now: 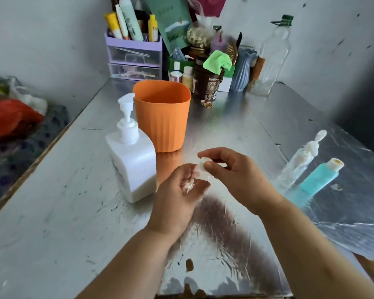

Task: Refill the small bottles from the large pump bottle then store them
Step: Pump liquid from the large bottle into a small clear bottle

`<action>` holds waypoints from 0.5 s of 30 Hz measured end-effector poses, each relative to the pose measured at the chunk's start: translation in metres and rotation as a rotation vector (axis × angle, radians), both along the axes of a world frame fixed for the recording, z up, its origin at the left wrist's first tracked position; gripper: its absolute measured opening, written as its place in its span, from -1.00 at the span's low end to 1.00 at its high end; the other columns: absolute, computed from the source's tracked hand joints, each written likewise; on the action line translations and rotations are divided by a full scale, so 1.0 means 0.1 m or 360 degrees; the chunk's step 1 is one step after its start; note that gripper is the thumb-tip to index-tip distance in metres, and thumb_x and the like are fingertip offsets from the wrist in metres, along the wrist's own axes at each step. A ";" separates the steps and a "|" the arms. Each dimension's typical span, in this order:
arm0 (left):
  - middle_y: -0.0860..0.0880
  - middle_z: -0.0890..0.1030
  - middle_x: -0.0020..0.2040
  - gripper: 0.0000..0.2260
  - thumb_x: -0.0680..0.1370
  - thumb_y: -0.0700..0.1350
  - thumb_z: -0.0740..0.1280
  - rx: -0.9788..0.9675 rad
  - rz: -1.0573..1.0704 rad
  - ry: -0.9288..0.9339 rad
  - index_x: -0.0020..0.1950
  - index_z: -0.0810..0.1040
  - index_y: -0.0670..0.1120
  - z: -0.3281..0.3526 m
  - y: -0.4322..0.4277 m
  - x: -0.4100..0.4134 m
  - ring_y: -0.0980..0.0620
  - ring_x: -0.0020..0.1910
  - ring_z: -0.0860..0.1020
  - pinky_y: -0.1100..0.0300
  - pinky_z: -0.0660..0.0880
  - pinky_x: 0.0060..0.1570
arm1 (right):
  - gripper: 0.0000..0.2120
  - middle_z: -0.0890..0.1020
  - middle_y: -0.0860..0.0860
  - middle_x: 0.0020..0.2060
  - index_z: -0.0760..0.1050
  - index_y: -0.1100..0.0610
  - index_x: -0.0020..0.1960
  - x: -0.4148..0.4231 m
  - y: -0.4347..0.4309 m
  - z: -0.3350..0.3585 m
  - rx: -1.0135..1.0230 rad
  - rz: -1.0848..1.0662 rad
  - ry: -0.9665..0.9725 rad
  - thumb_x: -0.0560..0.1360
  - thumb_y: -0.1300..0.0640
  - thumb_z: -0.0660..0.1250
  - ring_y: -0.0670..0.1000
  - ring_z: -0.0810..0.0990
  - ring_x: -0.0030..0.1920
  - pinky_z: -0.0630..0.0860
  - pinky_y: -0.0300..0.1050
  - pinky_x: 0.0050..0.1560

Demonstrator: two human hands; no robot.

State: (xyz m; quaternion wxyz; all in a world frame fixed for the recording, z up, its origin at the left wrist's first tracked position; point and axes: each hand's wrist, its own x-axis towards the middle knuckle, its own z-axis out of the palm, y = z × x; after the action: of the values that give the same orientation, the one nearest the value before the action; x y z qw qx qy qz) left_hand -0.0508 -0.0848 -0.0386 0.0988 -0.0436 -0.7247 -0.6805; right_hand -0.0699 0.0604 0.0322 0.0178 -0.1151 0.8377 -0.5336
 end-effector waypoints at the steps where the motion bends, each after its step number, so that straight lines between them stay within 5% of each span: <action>1: 0.07 0.66 0.09 -0.64 0.37 0.16 0.46 0.0007 -0.0026 0.0005 0.13 0.55 0.15 0.01 0.00 0.00 0.10 0.14 0.61 -0.11 0.51 0.23 | -0.76 0.63 -0.14 -0.01 0.54 -0.10 0.16 0.00 0.00 -0.01 -0.0088 0.0055 -0.0042 0.50 0.05 0.38 -0.26 0.57 -0.03 0.48 -0.33 0.04; 4: 0.09 0.66 0.11 -0.73 0.45 0.05 0.44 -0.0056 -0.0129 0.0034 0.14 0.57 0.14 0.04 -0.01 0.00 0.09 0.15 0.61 -0.11 0.50 0.22 | -0.50 0.59 -0.17 0.00 0.45 -0.13 0.24 -0.02 -0.01 -0.08 -0.0171 0.0050 -0.0012 0.34 -0.05 0.50 -0.19 0.58 -0.02 0.53 -0.15 0.11; 7: 0.09 0.67 0.08 -0.73 0.51 -0.11 0.45 -0.0058 -0.0198 -0.0008 0.19 0.57 0.10 0.04 -0.01 0.02 0.08 0.11 0.62 -0.15 0.55 0.14 | -0.59 0.65 -0.12 -0.06 0.50 -0.11 0.16 -0.05 0.03 -0.15 -0.0380 0.0037 0.0029 0.37 0.11 0.51 -0.03 0.63 -0.05 0.52 0.01 0.18; 11: 0.11 0.67 0.03 -0.66 0.47 0.00 0.40 -0.0147 -0.0206 0.0016 0.23 0.55 0.04 0.09 0.03 0.05 0.16 0.04 0.63 0.04 0.56 0.16 | -0.50 0.64 -0.02 0.14 0.45 0.00 0.28 0.01 0.17 -0.26 -0.0823 0.0247 -0.0093 0.38 0.15 0.48 -0.08 0.58 0.19 0.52 -0.16 0.15; 15: 0.10 0.67 0.02 -0.71 0.54 -0.10 0.38 -0.0296 -0.0207 0.0052 0.26 0.53 0.04 0.11 0.06 0.09 0.21 -0.02 0.62 0.29 0.52 0.07 | -0.51 0.63 -0.04 -0.07 0.50 0.00 0.21 -0.01 0.20 -0.36 -0.0845 0.0073 -0.0021 0.32 0.15 0.53 -0.07 0.60 0.04 0.48 -0.09 0.17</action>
State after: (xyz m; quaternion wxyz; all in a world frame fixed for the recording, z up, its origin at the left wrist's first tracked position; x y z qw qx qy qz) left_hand -0.0422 -0.0784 -0.0276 0.0617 -0.1108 -0.7787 -0.6144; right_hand -0.0713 0.0808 -0.0036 0.0045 -0.1314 0.6653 -0.7349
